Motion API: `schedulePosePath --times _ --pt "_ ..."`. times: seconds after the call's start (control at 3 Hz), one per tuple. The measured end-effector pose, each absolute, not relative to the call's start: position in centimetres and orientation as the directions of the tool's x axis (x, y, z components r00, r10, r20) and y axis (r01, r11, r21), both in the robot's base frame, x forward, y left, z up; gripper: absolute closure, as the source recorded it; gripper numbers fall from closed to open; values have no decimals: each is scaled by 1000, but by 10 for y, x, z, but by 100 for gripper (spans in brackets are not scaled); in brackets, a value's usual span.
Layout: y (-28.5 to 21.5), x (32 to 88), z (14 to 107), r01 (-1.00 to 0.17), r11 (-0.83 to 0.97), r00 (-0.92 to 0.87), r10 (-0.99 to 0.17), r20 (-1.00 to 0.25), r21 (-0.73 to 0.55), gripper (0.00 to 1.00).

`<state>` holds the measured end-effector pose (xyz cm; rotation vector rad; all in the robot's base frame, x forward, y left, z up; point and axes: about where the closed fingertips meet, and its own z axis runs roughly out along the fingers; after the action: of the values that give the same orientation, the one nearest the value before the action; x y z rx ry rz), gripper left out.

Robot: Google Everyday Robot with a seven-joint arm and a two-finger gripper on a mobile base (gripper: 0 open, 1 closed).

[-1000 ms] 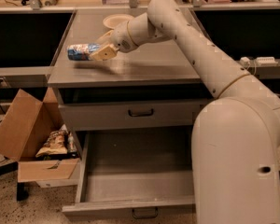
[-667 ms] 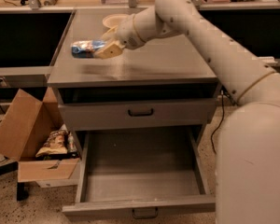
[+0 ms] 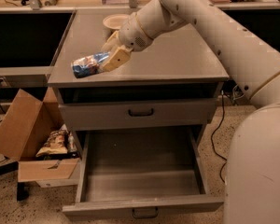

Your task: Place redbull can into middle drawer

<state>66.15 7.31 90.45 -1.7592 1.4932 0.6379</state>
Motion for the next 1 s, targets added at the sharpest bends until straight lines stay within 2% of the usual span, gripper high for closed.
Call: schedulePosePath --times 0.67,1.0 --pt "73 647 894 -977 -114 212 -628 -748 -181 100" --pt "80 622 879 -956 -186 293 -667 -685 -228 100"
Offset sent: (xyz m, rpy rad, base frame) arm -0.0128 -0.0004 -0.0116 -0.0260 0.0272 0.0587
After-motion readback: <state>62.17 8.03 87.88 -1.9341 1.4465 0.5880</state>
